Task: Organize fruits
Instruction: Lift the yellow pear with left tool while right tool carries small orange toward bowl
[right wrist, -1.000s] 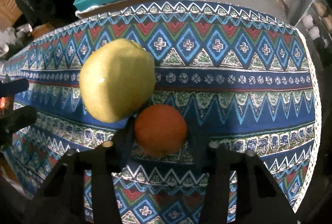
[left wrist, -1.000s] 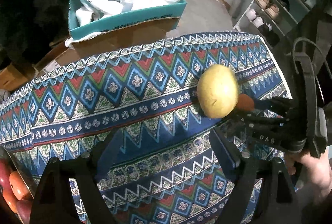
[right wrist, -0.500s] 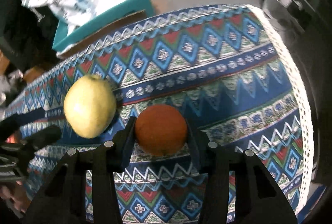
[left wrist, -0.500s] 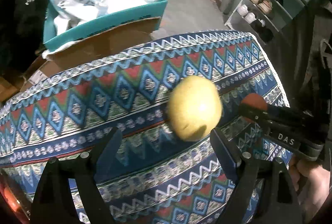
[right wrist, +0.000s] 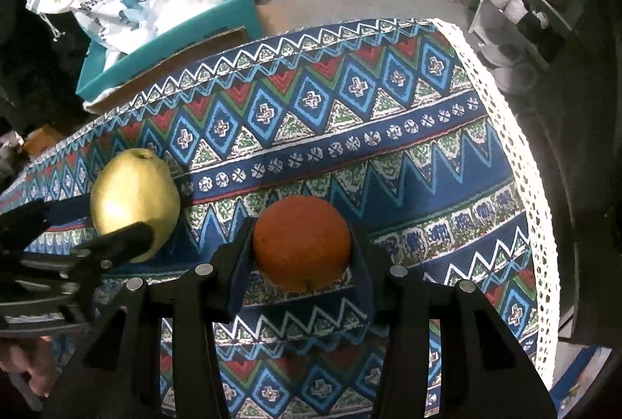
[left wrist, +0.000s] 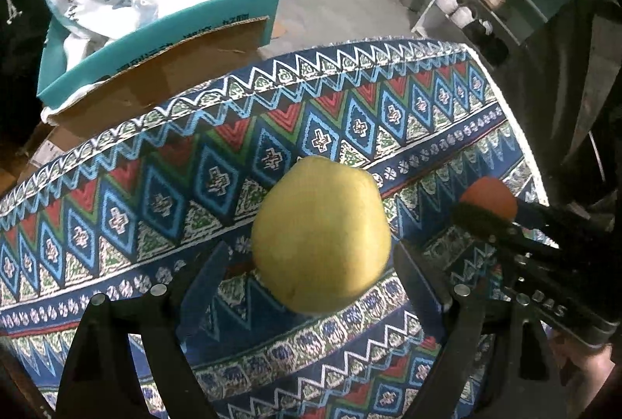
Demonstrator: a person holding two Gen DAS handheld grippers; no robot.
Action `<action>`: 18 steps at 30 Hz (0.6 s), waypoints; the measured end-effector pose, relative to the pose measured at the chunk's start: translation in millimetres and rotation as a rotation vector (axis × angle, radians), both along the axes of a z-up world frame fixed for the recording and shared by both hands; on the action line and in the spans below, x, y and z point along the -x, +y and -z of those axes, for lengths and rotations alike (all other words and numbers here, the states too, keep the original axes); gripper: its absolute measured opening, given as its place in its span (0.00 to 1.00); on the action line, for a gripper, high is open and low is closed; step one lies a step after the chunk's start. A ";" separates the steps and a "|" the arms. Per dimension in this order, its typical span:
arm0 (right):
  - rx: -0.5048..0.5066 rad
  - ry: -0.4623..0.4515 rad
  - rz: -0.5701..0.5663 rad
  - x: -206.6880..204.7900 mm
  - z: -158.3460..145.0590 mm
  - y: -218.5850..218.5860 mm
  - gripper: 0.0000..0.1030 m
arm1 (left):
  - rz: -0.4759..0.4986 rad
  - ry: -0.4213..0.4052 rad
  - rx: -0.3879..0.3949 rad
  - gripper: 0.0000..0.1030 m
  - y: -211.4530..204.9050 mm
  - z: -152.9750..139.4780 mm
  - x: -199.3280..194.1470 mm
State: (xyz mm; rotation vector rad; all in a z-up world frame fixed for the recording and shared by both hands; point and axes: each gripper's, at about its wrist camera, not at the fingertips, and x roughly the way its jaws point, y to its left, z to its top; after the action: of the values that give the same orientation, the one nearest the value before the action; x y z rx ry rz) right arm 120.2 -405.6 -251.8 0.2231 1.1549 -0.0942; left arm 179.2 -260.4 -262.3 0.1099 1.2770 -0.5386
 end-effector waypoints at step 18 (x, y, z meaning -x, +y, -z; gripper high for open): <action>-0.018 -0.010 -0.003 -0.3 -0.4 1.4 0.44 | 0.009 -0.060 -0.018 0.69 -12.6 8.0 7.5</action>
State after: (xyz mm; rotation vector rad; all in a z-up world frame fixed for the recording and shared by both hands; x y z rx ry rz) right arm 120.5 -404.3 -251.3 0.2373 1.1468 -0.0796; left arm 171.6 -273.0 -270.3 0.1460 1.2234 -0.5281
